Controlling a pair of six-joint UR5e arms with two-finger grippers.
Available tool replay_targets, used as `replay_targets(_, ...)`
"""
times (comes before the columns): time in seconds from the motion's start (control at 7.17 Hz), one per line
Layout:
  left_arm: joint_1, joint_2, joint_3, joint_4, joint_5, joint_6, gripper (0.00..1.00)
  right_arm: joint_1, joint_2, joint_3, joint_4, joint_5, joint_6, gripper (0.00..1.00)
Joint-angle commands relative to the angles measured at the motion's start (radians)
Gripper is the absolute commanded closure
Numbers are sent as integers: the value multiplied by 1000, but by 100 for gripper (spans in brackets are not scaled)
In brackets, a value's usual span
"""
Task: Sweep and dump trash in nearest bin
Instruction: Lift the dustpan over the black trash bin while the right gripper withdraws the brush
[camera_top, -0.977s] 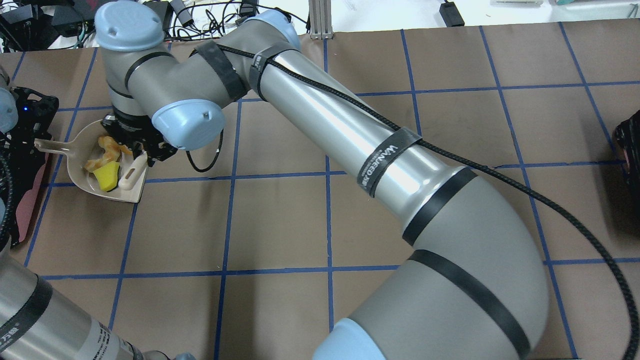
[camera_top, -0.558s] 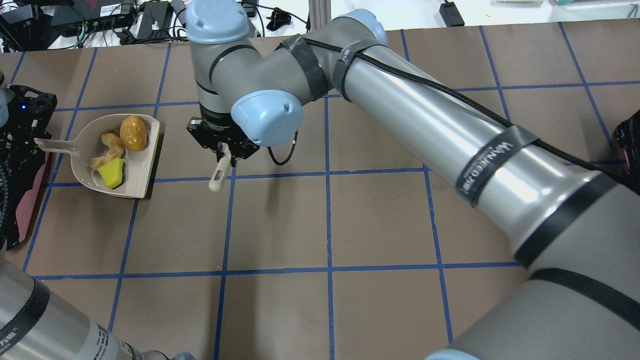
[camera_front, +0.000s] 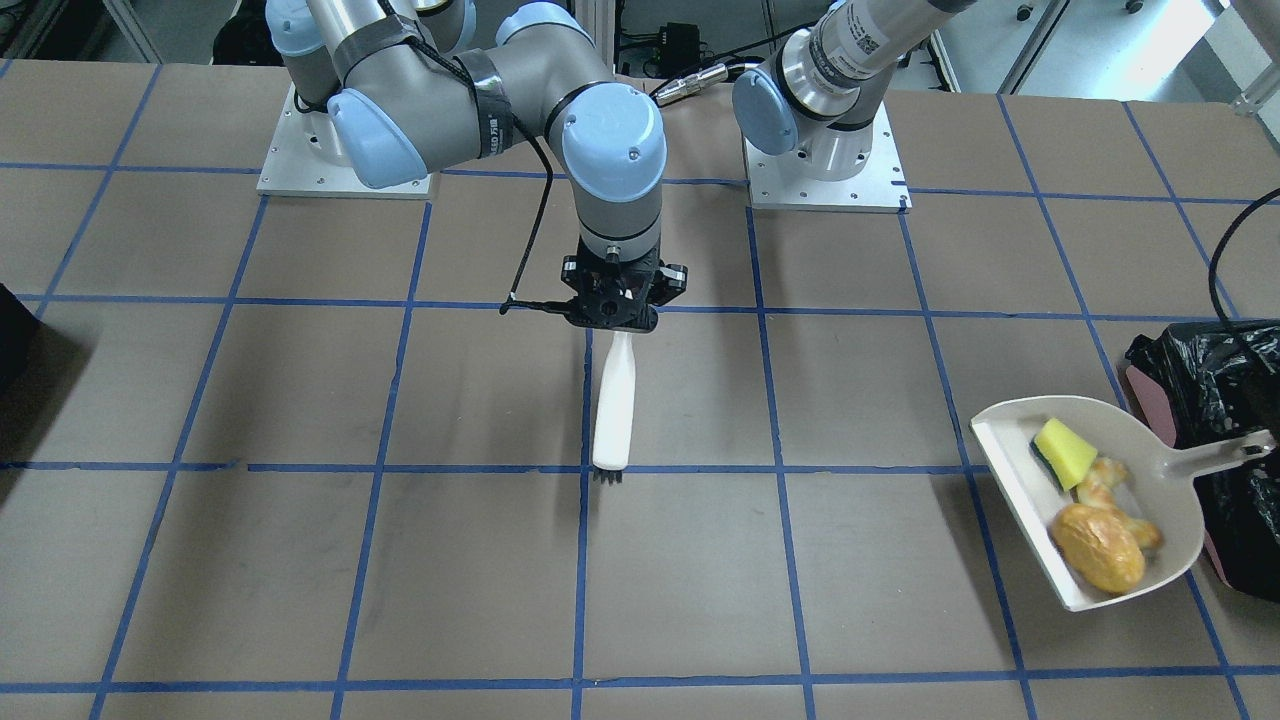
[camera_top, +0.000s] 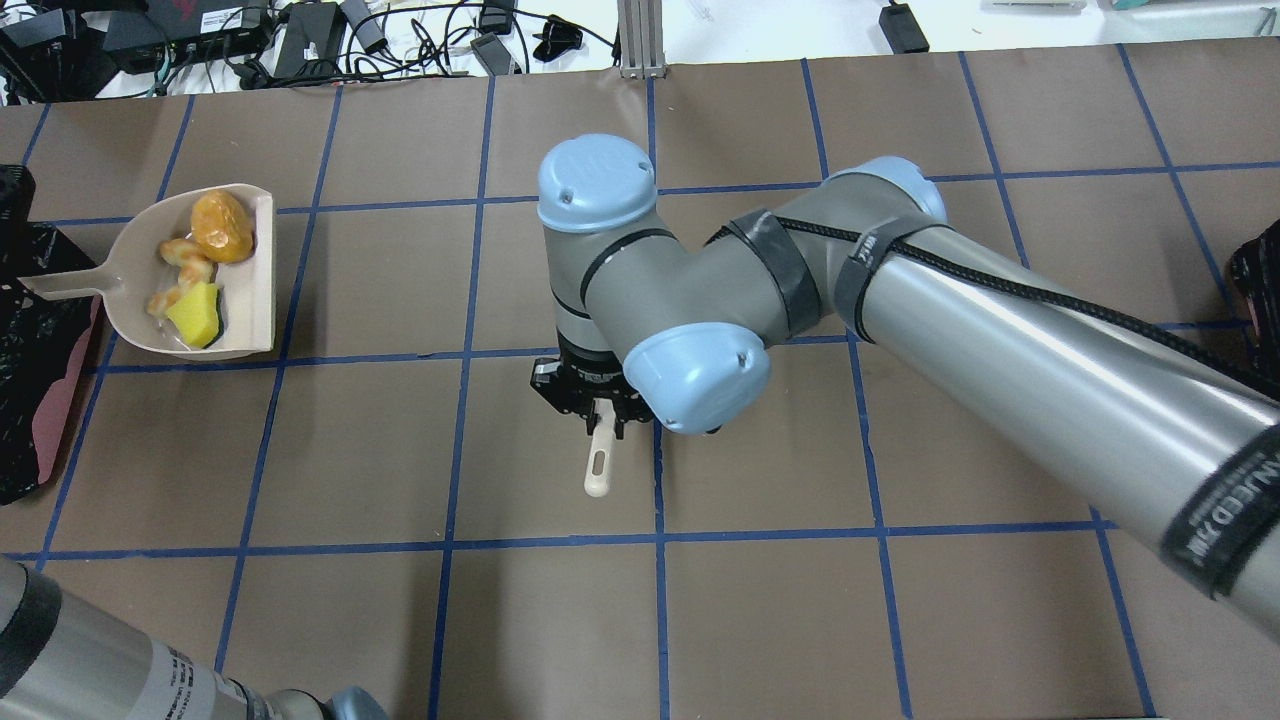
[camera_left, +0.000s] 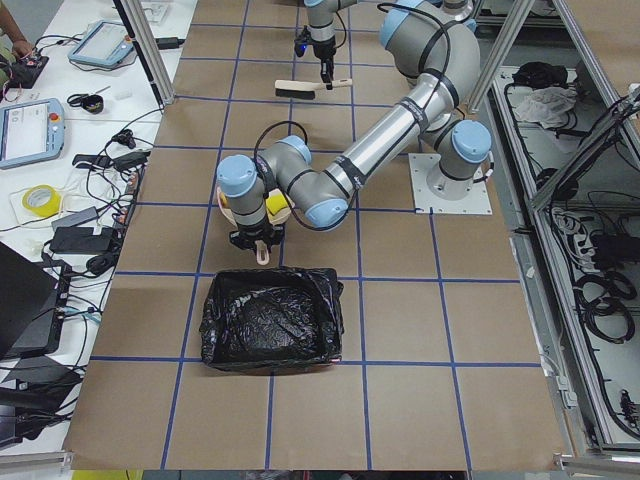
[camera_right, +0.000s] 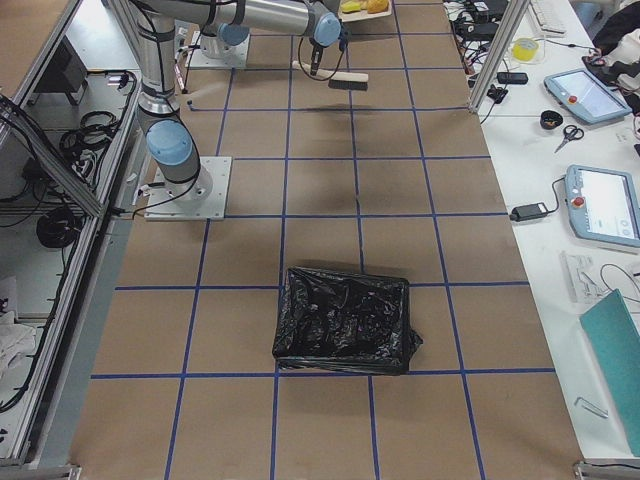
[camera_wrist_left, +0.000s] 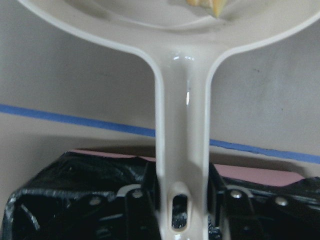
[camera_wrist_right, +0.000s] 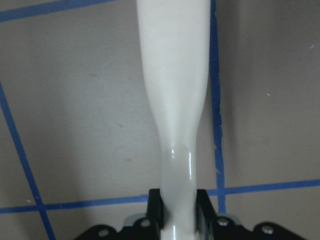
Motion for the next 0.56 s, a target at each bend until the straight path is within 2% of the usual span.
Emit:
replay_targets(0.0,81,8,80,-69,-30,-55,100,6,-130,201,-46,-35,-43,100)
replay_targets(0.28,179,8,179,-129,-46,-57,100,14,-203,311,-103,-29,-62,100)
replay_targets(0.42,231,0,233,-137,-41,-55,100,29,-191,325,-175,-16,-55,100)
